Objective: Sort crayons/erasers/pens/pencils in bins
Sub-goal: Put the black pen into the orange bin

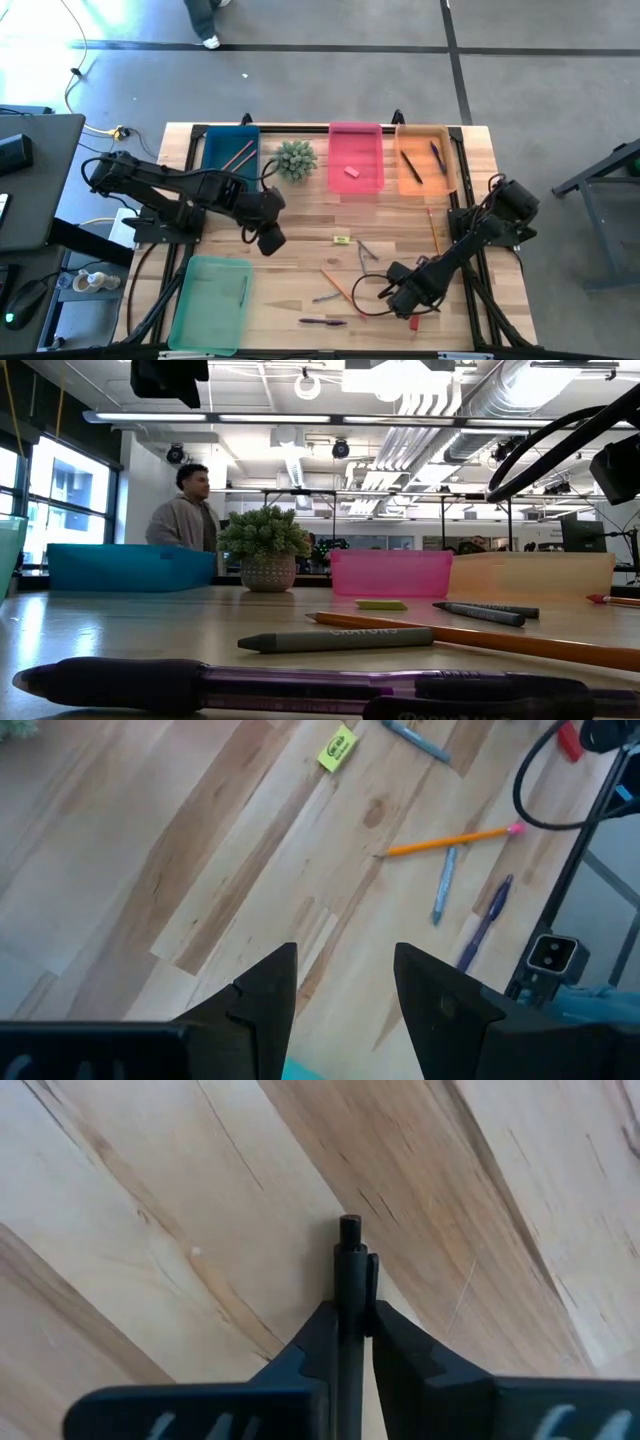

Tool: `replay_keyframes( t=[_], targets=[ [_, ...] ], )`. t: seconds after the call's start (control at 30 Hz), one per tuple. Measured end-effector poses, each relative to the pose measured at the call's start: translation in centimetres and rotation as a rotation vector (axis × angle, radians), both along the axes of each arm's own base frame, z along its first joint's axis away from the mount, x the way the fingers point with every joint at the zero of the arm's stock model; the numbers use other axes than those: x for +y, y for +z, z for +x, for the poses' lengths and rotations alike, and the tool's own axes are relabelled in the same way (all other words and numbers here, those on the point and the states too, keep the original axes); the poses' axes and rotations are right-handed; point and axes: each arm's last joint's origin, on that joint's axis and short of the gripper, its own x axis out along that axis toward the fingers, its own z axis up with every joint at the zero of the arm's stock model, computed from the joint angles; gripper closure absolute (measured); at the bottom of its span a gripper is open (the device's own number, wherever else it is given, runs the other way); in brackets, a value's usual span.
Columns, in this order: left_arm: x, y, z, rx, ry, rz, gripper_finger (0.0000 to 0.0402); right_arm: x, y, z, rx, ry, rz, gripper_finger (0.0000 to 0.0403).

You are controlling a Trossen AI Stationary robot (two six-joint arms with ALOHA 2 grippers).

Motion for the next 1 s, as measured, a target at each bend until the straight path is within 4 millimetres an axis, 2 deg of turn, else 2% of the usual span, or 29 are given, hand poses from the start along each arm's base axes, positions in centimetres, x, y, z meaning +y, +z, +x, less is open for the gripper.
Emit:
replay_keyframes(
  t=[0.2,0.6,0.8,1.0],
  targets=[
    [0.3,0.0,0.0,-0.001,-0.036,0.063,0.0243,-0.2,1.0,-0.1,-0.035,-0.033,0.018,0.0379],
    [2.8,0.0,0.1,0.010,-0.087,0.154,0.0243,-0.9,3.0,0.5,-0.141,-0.137,0.066,0.0379],
    [4.4,0.5,-0.4,0.002,-0.115,0.200,0.0243,-2.1,4.3,1.3,-0.249,-0.194,0.043,0.0379],
    [5.9,1.3,-1.7,-0.003,-0.122,0.241,0.0243,-4.0,5.4,2.2,-0.339,-0.267,-0.007,0.0379]
  ],
)
